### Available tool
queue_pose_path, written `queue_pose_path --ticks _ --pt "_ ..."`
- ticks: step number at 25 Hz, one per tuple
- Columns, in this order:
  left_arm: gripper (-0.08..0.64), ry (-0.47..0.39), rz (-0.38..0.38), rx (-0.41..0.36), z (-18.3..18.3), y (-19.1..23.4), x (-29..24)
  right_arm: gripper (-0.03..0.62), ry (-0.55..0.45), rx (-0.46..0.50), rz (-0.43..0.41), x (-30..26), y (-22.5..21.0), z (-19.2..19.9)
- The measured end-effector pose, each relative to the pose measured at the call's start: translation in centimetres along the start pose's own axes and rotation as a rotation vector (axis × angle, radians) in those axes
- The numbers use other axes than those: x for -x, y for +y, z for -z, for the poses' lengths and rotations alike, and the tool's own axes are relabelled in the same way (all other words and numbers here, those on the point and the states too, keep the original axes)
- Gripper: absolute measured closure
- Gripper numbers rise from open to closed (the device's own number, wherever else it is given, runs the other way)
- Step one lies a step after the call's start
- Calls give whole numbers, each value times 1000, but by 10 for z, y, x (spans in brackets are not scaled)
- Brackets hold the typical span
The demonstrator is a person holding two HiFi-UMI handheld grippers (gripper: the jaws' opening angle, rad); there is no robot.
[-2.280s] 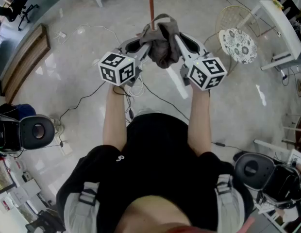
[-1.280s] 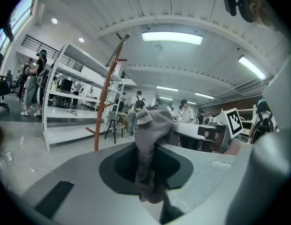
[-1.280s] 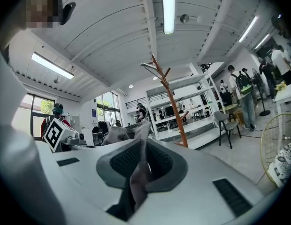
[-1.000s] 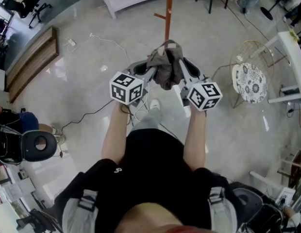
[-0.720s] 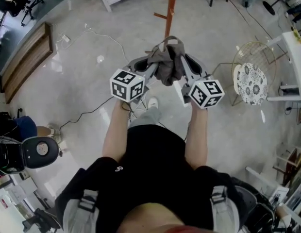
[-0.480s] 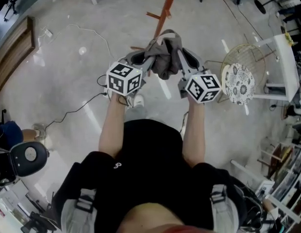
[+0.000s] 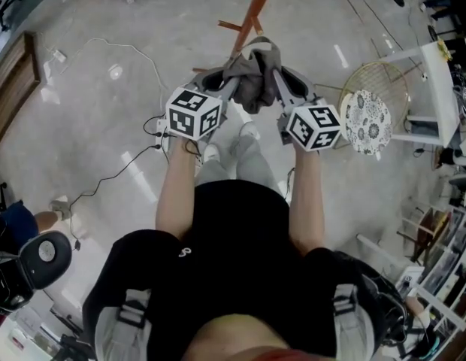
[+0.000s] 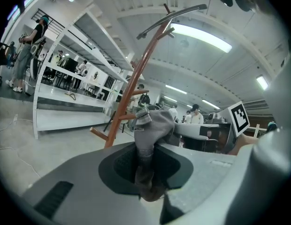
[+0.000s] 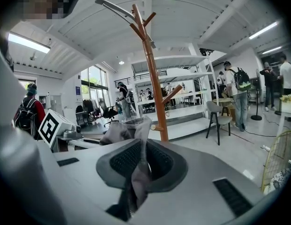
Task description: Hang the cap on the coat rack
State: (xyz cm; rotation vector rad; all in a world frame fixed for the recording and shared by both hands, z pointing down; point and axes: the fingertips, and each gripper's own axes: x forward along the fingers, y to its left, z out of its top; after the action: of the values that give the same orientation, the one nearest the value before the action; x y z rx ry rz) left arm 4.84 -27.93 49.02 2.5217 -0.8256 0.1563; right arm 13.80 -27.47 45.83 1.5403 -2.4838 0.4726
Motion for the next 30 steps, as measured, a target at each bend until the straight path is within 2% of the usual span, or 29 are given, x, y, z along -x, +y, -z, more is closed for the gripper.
queue_pose_path --ticks 9,21,30 --pt "509 10 -35 20 -12 41 -36 558 66 58 -29 -38 -29 -7" --pt "509 133 -114 46 19 83 -76 560 194 43 -75 -87 -59 35" --pt "508 176 -196 79 24 109 -104 561 272 62 -114 -125 -79 48"
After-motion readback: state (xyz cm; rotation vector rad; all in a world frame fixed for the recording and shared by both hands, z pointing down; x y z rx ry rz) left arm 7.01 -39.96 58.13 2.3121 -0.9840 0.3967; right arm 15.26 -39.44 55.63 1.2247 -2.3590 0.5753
